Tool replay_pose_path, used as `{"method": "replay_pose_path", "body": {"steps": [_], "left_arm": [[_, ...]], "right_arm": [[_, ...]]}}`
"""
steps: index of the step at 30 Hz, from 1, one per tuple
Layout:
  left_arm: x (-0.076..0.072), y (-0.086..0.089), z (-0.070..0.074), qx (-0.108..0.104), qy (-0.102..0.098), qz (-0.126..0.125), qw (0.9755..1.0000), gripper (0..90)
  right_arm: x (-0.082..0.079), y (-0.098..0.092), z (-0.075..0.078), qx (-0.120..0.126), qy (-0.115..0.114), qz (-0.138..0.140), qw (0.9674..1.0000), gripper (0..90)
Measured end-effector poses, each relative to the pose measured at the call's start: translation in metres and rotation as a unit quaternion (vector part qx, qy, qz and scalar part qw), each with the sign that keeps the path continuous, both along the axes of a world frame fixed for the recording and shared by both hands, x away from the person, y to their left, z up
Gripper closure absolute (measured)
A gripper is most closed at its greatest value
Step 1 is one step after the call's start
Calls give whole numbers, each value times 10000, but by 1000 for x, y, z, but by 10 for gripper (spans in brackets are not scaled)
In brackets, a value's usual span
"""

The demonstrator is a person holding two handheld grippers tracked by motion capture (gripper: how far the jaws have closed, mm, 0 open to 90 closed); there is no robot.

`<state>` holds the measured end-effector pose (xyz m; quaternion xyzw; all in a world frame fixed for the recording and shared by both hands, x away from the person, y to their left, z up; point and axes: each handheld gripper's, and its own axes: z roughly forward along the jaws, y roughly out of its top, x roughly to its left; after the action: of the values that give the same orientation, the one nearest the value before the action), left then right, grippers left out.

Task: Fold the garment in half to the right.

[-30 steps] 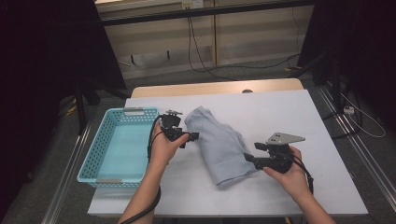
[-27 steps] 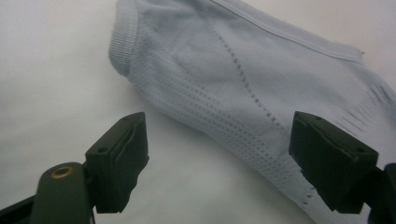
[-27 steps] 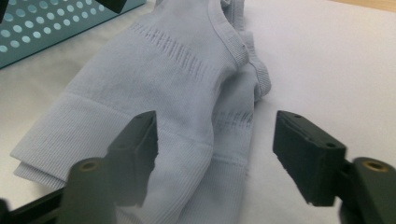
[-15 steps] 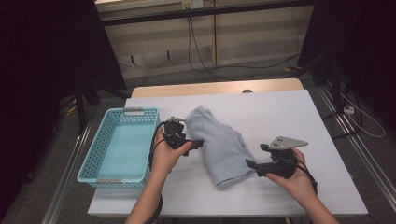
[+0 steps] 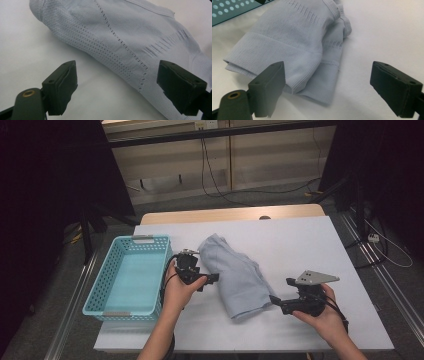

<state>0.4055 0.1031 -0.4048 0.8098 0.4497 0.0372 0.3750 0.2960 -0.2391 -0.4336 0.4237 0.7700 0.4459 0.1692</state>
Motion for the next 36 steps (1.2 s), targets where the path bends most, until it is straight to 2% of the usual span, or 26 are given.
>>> {"method": "replay_pose_path", "body": {"steps": [5, 8, 15, 19, 36], "left_arm": [[-2, -3, -1, -19, 43, -77, 10000, 155], [-4, -6, -1, 54, -13, -94, 9999, 148], [-9, -10, -4, -40, 31, -131, 9999, 129], [-10, -14, -7, 39, 34, -182, 9998, 123], [-13, -20, -13, -46, 87, -244, 9997, 101]], "right_arm": [[-4, -2, -1, 45, -31, -15, 10000, 116], [-6, -5, -2, 40, -33, -30, 10000, 114], [-9, -7, -2, 65, -40, -67, 9999, 111], [-9, -9, -3, 24, -48, -116, 9999, 112], [-11, -6, -2, -29, -100, -78, 9999, 114]]}}
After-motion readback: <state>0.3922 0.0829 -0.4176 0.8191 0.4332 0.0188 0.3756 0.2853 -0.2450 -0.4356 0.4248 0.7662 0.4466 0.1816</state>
